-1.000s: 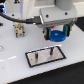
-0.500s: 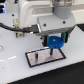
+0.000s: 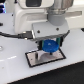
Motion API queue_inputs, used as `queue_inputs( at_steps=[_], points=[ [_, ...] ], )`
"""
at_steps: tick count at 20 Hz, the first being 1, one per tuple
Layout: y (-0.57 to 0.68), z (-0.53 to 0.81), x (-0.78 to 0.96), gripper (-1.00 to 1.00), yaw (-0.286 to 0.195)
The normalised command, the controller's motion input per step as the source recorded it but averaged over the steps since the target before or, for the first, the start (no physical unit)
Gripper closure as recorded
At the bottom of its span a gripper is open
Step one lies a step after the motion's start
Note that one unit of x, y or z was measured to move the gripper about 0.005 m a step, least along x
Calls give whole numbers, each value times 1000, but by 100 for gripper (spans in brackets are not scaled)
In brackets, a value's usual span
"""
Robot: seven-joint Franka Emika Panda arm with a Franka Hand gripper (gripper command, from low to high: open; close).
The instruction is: Insert the blue gear onto the right peg, followed by the red gear
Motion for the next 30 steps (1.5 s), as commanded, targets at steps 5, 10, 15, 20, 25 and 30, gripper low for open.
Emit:
queue_inputs(
  at_steps=[5, 10, 15, 20, 25, 30],
  points=[
    [-20, 345, 308, 100, 0],
    [-60, 28, 194, 100, 0],
    [-19, -35, 270, 100, 0],
    [-8, 6, 209, 100, 0],
    [158, 297, 254, 100, 0],
    [20, 87, 222, 100, 0]
  ],
)
